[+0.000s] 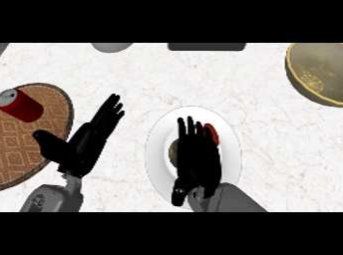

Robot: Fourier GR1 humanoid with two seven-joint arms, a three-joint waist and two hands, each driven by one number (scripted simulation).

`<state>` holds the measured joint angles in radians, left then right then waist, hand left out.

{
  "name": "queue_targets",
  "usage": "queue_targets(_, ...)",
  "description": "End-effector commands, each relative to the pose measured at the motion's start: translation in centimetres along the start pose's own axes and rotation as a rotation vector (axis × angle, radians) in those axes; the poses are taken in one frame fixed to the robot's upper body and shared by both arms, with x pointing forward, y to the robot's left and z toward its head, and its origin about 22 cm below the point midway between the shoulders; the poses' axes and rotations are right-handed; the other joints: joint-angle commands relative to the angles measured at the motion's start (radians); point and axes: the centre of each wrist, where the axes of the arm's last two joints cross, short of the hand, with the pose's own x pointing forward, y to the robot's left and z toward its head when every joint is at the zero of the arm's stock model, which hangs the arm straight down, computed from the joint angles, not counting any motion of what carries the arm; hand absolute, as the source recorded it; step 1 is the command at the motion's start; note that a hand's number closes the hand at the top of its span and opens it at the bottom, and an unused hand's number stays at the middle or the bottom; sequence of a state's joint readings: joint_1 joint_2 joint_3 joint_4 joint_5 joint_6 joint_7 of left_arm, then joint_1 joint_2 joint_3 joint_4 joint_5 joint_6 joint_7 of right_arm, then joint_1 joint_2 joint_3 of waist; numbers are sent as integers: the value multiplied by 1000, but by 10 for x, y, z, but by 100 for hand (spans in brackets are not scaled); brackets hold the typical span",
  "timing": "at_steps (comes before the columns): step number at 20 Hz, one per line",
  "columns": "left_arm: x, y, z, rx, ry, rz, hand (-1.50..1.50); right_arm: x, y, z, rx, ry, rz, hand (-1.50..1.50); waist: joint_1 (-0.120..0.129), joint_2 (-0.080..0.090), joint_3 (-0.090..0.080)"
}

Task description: Pick the squash from the plate and place it in the bowl

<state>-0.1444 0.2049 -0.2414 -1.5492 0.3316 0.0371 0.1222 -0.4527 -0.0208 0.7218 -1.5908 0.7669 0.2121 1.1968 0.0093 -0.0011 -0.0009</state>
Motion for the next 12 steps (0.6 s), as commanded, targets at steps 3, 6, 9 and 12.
queue_targets(3,-2,9,2,6,-3,-1,0,12,9,-8,8,182,46,-150,3,1,0)
queue_targets(6,-16,-16,-2,8,-3,-2,0,8,15,-10,5,181,39,-150,-3,1,0)
queue_targets(9,-13,8,-6,5,-5,-24,0,10,22,-4,-29,177,37,-150,-6,1,0)
queue_targets(12,1,-8,1,6,-15,2,0,12,19,-15,-7,205,40,-150,2,-1,1)
